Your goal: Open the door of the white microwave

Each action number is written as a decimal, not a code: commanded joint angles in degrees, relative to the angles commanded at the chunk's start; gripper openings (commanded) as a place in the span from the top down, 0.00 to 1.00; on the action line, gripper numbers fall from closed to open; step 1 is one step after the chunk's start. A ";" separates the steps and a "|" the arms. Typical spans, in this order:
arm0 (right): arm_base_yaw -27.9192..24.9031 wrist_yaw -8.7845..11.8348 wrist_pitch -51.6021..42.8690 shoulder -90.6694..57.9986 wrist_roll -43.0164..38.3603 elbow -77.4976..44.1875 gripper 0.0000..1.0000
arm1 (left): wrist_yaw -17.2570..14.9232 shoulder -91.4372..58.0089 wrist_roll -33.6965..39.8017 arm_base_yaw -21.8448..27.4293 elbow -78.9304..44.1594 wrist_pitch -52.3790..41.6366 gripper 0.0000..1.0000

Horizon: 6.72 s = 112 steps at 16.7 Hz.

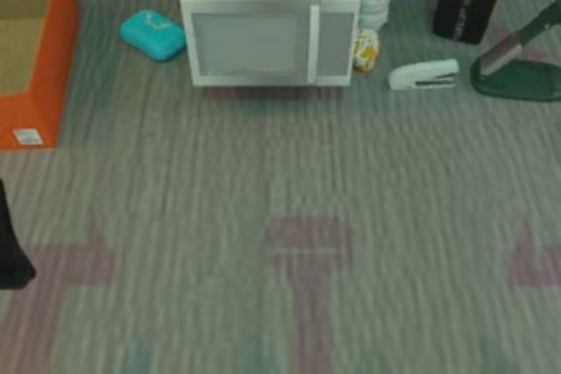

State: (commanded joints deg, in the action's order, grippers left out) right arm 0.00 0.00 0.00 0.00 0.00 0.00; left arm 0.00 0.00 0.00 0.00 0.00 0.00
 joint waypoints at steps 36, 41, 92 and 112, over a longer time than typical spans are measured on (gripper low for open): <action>0.00 0.00 0.00 0.00 0.00 0.00 0.00 | 24.44 -126.46 34.24 40.58 -109.07 -38.74 0.00; 0.00 0.00 0.00 0.00 0.00 0.00 0.00 | 23.61 -130.88 32.98 39.22 -111.93 -36.40 0.00; 0.00 0.00 0.00 0.00 0.00 0.00 0.00 | 23.32 -133.31 32.56 38.77 -106.59 -28.74 1.00; 0.00 0.00 0.00 0.00 0.00 0.00 0.00 | 21.36 -130.36 29.47 38.55 -101.34 -25.26 1.00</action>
State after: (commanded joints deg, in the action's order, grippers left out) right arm 0.00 0.00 0.00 0.00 0.00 0.00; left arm 21.36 -130.36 29.47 38.55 -101.34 -25.26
